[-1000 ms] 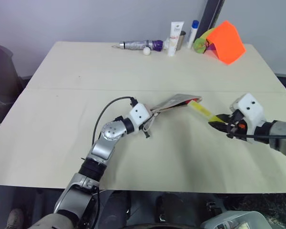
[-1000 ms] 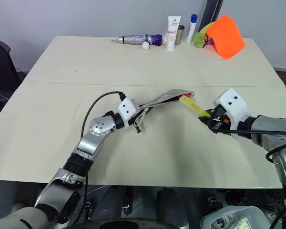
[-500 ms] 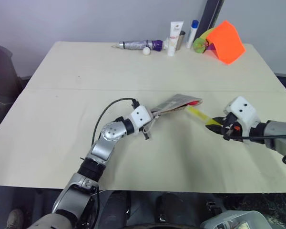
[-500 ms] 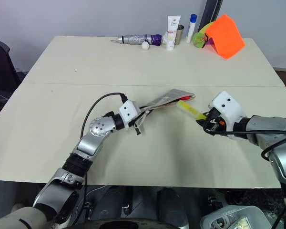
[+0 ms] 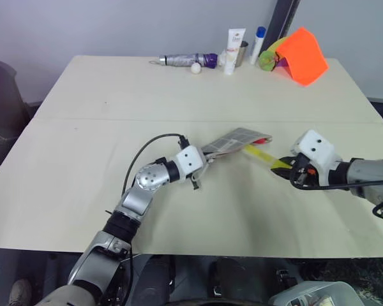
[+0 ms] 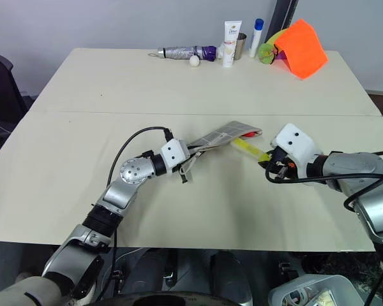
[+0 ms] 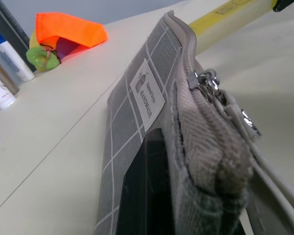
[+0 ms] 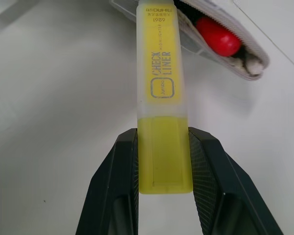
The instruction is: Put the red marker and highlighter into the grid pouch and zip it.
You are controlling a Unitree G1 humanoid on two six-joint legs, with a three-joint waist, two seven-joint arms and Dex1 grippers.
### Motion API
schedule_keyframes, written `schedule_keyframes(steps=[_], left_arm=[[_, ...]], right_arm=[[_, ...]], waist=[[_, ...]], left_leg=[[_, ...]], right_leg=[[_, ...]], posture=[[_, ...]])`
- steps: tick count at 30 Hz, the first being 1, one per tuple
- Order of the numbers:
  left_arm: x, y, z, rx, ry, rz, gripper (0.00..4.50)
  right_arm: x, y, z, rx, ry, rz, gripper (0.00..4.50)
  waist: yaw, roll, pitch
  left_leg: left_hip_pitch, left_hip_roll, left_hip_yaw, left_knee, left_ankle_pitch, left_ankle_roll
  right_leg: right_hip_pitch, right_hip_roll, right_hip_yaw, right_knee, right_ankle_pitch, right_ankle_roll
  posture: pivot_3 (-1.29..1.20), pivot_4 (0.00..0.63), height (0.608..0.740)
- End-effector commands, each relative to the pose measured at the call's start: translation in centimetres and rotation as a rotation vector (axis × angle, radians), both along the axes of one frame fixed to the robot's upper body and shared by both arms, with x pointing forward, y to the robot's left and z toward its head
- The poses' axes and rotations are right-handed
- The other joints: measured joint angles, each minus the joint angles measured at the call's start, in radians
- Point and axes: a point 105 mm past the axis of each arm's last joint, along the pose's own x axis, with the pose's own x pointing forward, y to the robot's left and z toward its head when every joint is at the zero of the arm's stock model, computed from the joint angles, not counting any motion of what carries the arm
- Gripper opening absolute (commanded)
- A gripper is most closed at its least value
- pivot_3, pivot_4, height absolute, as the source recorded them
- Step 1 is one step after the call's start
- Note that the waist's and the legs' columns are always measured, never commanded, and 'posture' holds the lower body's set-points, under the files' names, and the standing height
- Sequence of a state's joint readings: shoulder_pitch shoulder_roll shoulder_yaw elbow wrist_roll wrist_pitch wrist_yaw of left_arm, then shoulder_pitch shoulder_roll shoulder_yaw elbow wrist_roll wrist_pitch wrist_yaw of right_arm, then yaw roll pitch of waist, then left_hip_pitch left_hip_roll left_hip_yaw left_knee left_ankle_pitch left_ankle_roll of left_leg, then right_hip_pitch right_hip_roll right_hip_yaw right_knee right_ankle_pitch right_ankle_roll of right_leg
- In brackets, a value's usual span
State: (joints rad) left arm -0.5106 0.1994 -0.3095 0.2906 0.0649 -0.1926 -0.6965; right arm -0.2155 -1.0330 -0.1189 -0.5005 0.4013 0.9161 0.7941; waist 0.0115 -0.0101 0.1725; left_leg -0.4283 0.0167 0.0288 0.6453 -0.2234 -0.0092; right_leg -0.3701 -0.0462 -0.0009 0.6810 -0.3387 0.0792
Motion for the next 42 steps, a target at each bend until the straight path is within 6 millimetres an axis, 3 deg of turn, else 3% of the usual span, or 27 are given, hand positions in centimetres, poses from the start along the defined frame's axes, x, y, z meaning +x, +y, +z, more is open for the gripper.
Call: schedule_keyframes(steps=[1,20,33,42], left_arm=[[-0.8,-0.8,0.9,-0.007,-0.056,-0.054,0.0],[0.1,-0.3,1.4,-0.08,-0.004,-0.005,0.0],[-0.1,-0.5,1.4,-0.061,-0.025,-0.023,0.0],[-0.9,-0.9,1.5,-0.041,-0.051,-0.069,0.0]], right_arm=[[-0.3,1.0,1.4,-0.018,-0.047,0.064,0.86],[-1.5,-1.7,2.8,-0.053,-0.051,0.006,0.86],[-0.9,-1.5,2.1,-0.027,-0.042,-0.008,0.86],[-0.4,-0.1,0.9,-0.003,-0.009,0.021,0.86]], waist=[[0.0,0.0,0.0],[0.0,0.0,0.0],[0.0,0.0,0.0],[0.0,0.0,0.0]], left_leg=[[0.0,0.0,0.0,0.0,0.0,0.0],[-0.001,0.0,0.0,0.0,0.0,0.001],[-0.001,0.0,0.0,0.0,0.0,0.001],[-0.001,0.0,0.0,0.0,0.0,0.001]], right_leg=[[0.0,0.0,0.0,0.0,0.0,0.0],[0.0,0.0,0.0,-0.001,0.0,0.0],[0.0,0.0,0.0,-0.001,0.0,0.0],[0.0,0.0,0.0,-0.001,0.0,0.0]], posture=[[0.0,0.15,0.74],[0.0,0.15,0.74],[0.0,0.15,0.74],[0.0,0.15,0.74]])
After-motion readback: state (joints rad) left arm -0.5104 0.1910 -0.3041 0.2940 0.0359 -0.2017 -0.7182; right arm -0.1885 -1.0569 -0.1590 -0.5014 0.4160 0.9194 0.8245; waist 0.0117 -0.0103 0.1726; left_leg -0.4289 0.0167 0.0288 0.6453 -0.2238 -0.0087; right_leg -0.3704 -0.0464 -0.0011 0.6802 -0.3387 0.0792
